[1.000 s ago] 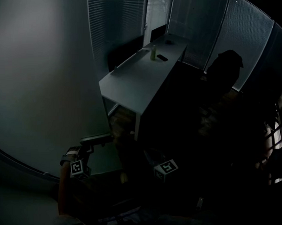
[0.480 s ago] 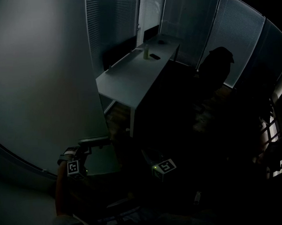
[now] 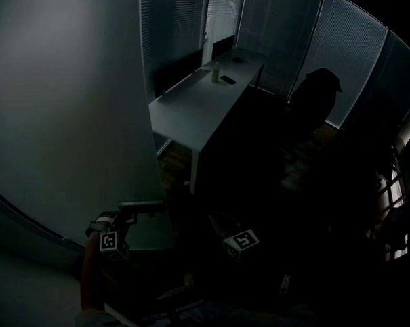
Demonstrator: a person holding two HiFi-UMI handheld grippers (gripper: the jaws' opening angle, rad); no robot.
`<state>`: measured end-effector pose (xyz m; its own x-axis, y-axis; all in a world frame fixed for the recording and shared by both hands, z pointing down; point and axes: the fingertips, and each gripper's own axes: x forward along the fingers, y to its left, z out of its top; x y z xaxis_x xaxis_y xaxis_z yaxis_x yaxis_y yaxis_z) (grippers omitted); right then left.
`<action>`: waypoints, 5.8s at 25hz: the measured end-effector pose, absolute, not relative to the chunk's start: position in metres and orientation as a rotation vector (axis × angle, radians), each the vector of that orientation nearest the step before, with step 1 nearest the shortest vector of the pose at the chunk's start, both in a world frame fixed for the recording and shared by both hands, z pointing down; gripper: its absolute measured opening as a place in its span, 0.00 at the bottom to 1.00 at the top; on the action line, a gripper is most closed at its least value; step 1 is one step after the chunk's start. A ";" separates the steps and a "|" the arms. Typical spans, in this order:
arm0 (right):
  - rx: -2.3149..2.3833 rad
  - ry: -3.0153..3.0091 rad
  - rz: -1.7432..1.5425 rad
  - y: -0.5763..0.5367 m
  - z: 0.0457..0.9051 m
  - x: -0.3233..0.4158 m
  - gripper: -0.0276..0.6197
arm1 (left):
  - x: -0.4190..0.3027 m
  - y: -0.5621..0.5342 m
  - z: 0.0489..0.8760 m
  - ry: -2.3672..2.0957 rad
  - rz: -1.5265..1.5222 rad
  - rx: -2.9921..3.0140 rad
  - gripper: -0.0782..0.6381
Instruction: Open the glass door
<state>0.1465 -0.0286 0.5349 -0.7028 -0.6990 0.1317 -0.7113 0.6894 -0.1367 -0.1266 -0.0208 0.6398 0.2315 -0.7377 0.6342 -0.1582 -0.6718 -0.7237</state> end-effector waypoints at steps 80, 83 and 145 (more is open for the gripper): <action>1.420 -2.720 0.312 0.204 0.543 0.114 0.04 | -0.137 0.224 0.644 0.420 -1.370 -1.967 0.12; 1.410 -2.726 0.319 0.201 0.545 0.109 0.04 | -0.138 0.225 0.646 0.404 -1.410 -1.993 0.13; 1.290 -2.837 0.351 0.225 0.530 0.069 0.04 | -0.086 0.259 0.486 1.284 -0.186 -2.874 0.13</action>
